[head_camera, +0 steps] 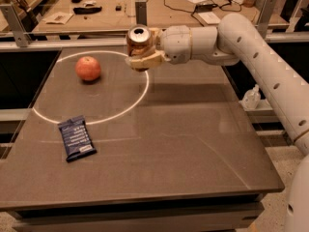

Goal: Knock orange can over

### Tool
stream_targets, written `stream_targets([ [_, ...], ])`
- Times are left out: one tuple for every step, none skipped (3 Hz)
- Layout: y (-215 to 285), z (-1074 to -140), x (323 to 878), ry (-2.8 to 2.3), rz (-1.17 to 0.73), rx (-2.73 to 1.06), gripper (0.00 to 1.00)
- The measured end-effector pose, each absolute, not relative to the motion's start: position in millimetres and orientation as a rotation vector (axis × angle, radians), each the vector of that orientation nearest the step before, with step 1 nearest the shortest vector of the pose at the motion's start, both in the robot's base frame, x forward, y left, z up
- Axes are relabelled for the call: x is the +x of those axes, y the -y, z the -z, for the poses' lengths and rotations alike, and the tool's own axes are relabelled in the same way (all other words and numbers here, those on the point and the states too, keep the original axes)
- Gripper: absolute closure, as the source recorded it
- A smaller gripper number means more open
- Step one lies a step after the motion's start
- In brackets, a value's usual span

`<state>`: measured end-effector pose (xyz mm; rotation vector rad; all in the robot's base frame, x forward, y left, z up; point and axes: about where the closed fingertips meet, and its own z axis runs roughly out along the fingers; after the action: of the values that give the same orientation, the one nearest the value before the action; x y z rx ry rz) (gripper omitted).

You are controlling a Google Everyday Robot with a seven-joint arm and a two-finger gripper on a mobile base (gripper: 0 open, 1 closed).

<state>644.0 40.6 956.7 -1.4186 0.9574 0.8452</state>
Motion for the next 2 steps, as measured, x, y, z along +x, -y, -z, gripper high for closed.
stream_targets([
  [-32.6, -973.3, 634.1, -0.843, -0.685, -1.487, 1.00],
  [-24.1, -979.3, 626.5, -0.725, -0.528, -1.576, 1.00],
])
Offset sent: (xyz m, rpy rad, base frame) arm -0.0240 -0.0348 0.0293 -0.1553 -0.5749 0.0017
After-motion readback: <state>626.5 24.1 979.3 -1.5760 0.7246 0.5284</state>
